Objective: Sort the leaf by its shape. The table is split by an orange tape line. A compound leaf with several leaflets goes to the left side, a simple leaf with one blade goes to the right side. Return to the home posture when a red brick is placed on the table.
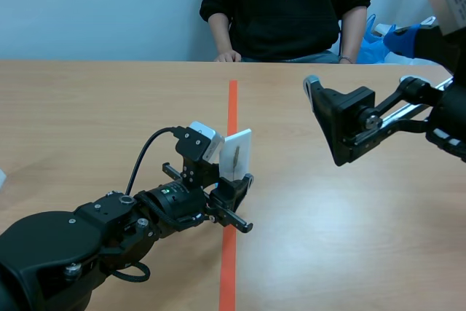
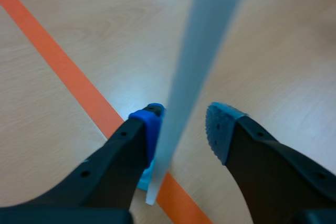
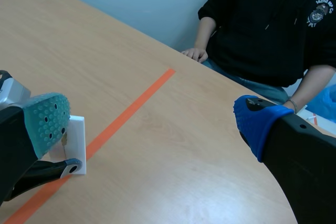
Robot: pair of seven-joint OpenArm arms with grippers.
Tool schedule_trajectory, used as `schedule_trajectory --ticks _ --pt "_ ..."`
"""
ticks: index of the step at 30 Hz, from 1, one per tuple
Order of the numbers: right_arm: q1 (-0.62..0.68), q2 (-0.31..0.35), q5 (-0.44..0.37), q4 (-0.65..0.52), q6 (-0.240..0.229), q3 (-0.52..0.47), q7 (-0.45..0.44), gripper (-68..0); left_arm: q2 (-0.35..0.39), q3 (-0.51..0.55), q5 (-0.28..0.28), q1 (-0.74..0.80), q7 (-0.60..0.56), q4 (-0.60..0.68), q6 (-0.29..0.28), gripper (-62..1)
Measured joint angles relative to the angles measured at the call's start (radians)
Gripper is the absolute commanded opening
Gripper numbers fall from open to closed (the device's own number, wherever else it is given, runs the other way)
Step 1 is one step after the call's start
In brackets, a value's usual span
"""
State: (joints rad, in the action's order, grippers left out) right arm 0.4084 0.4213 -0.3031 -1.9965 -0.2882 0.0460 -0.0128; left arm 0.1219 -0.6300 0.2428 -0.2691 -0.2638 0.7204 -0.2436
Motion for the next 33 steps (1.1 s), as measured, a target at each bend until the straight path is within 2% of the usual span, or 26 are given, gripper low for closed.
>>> schedule_trajectory --ticks 9,24,28,31,33 --pt "0.0 0.0 0.0 0.0 0.0 0.0 0.0 -2.2 0.0 0.0 0.0 0.0 -0.012 0.0 0.001 -53.6" --pt "0.0 0.0 0.0 0.0 0.0 0.0 0.0 -2.2 0.0 0.005 0.0 0.0 -0.038 0.0 0.0 -53.9" --pt "0.0 0.0 0.0 0.0 0.0 0.0 0.0 -2.2 0.002 0.069 0.003 0.006 -0.037 0.014 0.001 -53.9" --pt "0.0 0.0 0.0 0.0 0.0 0.0 0.0 -2.2 0.025 0.15 0.05 0.014 -0.031 0.056 0.0 -53.9" --pt "0.0 0.0 0.0 0.0 0.0 0.0 0.0 -2.2 0.047 0.219 0.058 0.025 -0.019 0.092 0.001 -53.9"
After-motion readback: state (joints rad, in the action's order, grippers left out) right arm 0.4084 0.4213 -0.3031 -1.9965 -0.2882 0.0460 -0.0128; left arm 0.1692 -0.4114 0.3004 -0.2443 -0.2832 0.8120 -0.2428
